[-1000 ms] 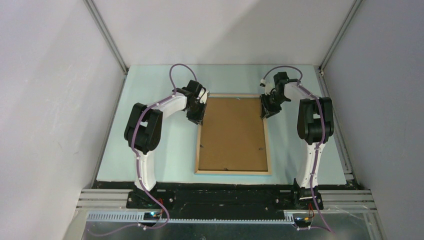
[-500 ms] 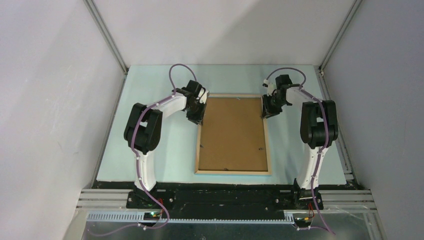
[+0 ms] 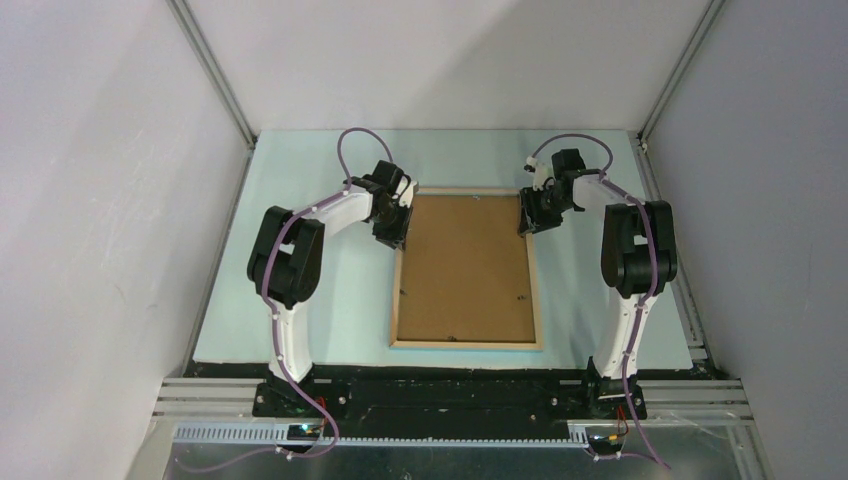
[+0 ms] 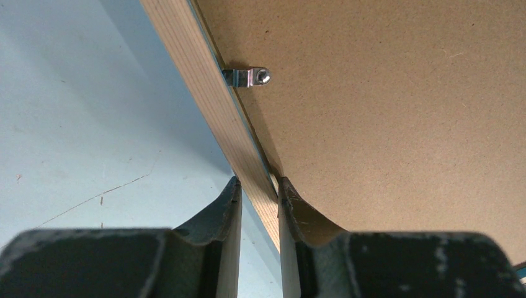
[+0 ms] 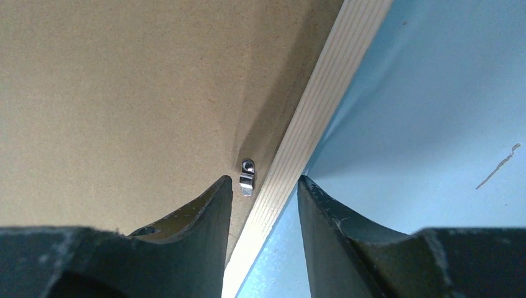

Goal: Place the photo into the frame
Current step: Install the photo frame at the center of the board.

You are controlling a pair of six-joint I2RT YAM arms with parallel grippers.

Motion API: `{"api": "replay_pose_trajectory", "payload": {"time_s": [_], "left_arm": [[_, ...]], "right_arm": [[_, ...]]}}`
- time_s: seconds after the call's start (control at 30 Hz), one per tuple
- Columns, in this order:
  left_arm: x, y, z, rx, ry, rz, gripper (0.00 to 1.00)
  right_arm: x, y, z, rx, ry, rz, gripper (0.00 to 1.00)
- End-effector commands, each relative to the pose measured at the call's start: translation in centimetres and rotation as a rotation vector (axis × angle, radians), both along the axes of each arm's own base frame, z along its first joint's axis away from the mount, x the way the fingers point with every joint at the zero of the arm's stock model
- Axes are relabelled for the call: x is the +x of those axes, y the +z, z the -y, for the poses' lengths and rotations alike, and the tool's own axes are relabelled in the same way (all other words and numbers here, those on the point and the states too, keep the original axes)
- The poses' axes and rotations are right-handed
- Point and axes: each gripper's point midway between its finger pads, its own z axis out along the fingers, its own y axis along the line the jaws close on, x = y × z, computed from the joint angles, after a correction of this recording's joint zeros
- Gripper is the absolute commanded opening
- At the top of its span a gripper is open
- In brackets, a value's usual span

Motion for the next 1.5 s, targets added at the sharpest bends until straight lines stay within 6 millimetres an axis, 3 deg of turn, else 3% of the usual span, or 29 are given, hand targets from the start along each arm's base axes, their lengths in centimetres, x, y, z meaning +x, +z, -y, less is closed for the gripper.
{"api": "replay_pose_trajectory", "payload": {"time_s": [0.0,0.67,0.83,1.1,1.3,1.47], "left_arm": [[0.5,1.0,-0.5,0.001,-0.036,0.051,0.00],[0.5,1.0,-0.5,-0.002,-0.036,0.048,0.00],[0.5,1.0,-0.5,-0.003,-0.036,0.048,0.00],[0.5,0.8,-0.5,-0.001,-0.035,0.045,0.00],[0.5,0.9,-0.6,0.002,-0.033,0.046,0.00],[0.5,0.9,-0.7,0.002,-0.028,0.047,0.00]], "right_arm": [[0.9,1.7,-0.7,0.020,0.046,0.075,0.47],[0.4,-0.9,0.0,-0.091,-0.021,0.040,0.44],[0.5,-1.0,0.2,-0.098,-0.017,0.043,0.36],[0.5,-0.7,0.0,-0.078,0.001,0.051,0.30],[0.4,-0.1,-0.4,-0.026,0.010,0.040,0.39],[0.2,1.6,-0.1,0.056,-0.008,0.022,0.50]]}}
